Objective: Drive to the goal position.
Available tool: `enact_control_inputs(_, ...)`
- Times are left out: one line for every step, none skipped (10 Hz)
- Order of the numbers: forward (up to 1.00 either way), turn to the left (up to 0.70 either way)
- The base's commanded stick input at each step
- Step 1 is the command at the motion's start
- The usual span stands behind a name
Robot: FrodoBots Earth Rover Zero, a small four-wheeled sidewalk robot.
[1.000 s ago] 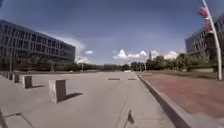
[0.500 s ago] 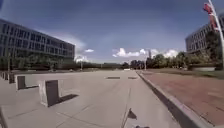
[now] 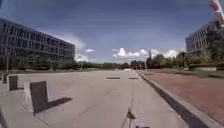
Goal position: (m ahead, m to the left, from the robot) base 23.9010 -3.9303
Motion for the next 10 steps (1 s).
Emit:
enact_control_inputs(0.7,-0.28)
enact_control_inputs(0.7,-0.35)
enact_control_inputs(0.7,-0.35)
enact_control_inputs(0.7,-0.35)
enact_control_inputs(0.7,-0.35)
enact_control_inputs(0.7,-0.35)
enact_control_inputs(0.7,-0.35)
enact_control_inputs(0.7,-0.02)
enact_control_inputs(0.7,0.0)
enact_control_inputs(0.7,0.0)
